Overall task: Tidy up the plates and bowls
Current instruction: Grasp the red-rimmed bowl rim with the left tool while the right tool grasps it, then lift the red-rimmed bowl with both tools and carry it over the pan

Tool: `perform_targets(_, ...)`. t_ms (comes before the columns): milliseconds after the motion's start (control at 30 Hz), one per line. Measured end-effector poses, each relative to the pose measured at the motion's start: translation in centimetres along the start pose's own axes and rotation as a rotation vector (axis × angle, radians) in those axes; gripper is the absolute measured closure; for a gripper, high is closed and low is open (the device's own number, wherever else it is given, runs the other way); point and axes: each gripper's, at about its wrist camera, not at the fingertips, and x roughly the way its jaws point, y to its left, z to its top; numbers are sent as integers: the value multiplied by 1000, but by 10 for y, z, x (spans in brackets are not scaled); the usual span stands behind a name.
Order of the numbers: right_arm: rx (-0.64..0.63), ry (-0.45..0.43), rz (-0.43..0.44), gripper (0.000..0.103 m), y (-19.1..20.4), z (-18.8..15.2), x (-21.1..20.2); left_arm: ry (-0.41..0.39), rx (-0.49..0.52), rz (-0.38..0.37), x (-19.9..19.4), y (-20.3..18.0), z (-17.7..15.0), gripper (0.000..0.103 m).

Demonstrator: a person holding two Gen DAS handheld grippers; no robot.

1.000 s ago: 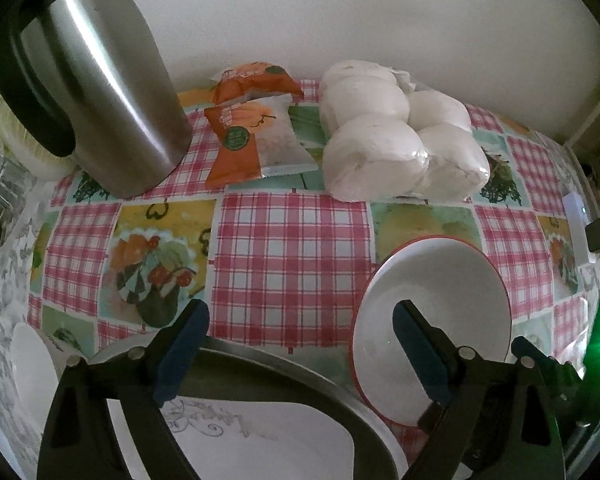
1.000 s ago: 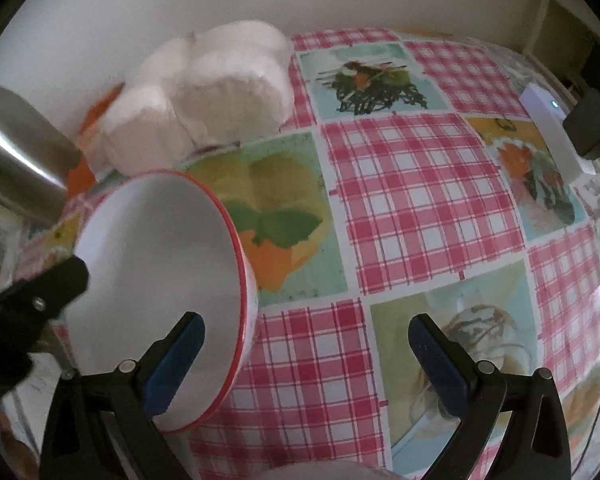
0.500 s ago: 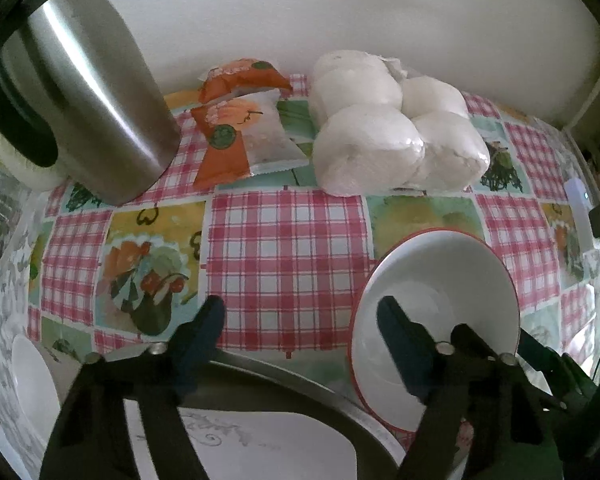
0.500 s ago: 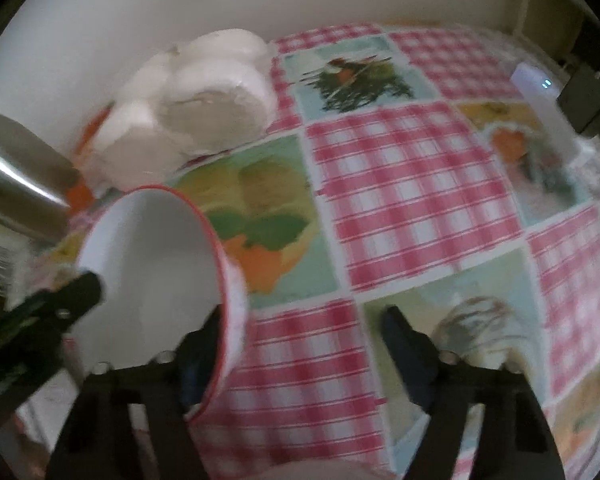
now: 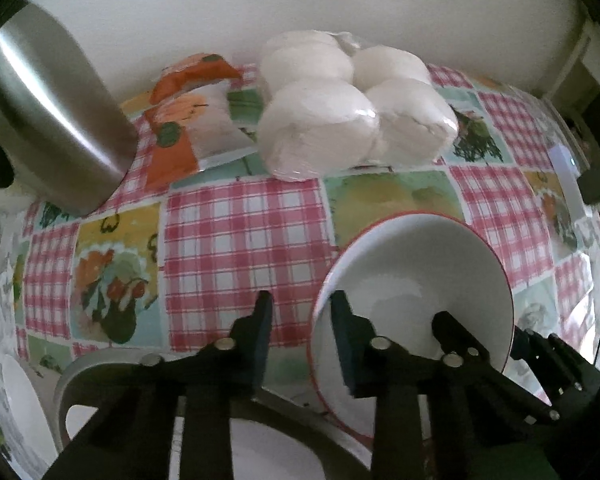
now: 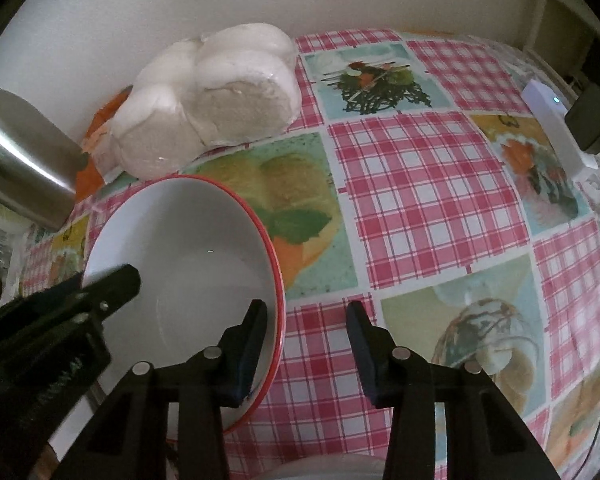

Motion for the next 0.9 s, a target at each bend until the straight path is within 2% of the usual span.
perform_targets(33, 1, 0, 1, 60, 0, 2, 0, 2, -3, -19, 1, -2, -1, 89)
perform_targets(67, 1, 1, 2, 61, -1, 3, 3, 4, -10, -31, 2, -3, -2, 91)
perform_targets(200, 6, -1, 9, 63, -7, 4, 1, -16, -33, -49, 3, -8, -5, 91)
perform_targets(333, 34, 4, 40, 72, -23, 7, 4, -14, -19, -64, 5, -20, -9, 91)
perform_targets(500, 47, 4, 28, 72, -39, 9, -3, 2, 4, -68, 8, -38, -10, 91)
perform_targets(667, 18, 8, 31, 69, -43, 10, -5, 1, 23, -36, 11, -46, -11, 91)
perform_targets(800, 73, -34, 120, 71, -53, 4, -6, 1, 29, -28, 13, -45, -10, 91)
perform_targets(900, 44, -20, 83, 74, -52, 3, -9, -5, 38, -37, 13, -44, -11, 91)
